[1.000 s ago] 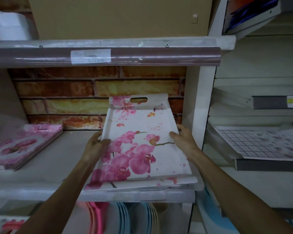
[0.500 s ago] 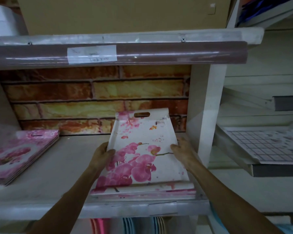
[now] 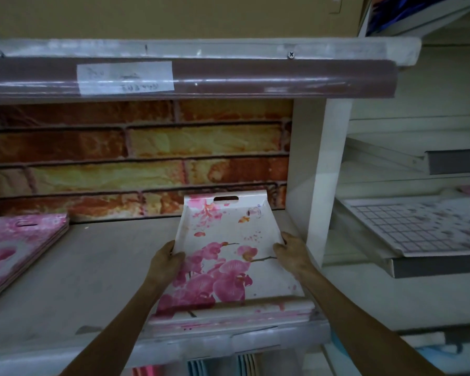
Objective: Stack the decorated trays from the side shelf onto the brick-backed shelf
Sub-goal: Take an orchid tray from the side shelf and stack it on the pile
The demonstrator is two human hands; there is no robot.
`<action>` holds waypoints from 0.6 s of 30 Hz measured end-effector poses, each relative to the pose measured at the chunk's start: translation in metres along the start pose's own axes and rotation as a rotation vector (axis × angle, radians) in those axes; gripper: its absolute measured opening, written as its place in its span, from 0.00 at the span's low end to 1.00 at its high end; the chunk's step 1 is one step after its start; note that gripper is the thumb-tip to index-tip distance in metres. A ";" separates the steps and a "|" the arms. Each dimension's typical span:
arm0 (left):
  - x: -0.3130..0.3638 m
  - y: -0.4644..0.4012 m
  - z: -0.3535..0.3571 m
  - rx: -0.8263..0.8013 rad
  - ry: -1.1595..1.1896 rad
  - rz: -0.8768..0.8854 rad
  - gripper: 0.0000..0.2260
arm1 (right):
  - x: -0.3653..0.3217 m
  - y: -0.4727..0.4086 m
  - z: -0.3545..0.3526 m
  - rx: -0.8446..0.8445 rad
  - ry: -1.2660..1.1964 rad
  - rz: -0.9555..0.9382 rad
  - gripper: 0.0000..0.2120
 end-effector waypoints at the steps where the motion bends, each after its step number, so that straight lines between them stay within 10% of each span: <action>1: 0.000 0.000 0.001 -0.003 -0.031 0.012 0.17 | 0.001 0.000 0.001 -0.005 0.016 -0.005 0.11; 18: 0.022 0.002 -0.021 0.101 -0.196 0.185 0.15 | -0.007 0.006 -0.020 0.027 0.183 -0.130 0.04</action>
Point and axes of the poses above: each hand's wrist, its own y-axis away from the middle knuckle, its own z-axis out of the palm, x = y × z, the point moved 8 cm from there along -y, towards the middle knuckle, and after that the axes turned 1 degree about x, right-handed, at the moved point
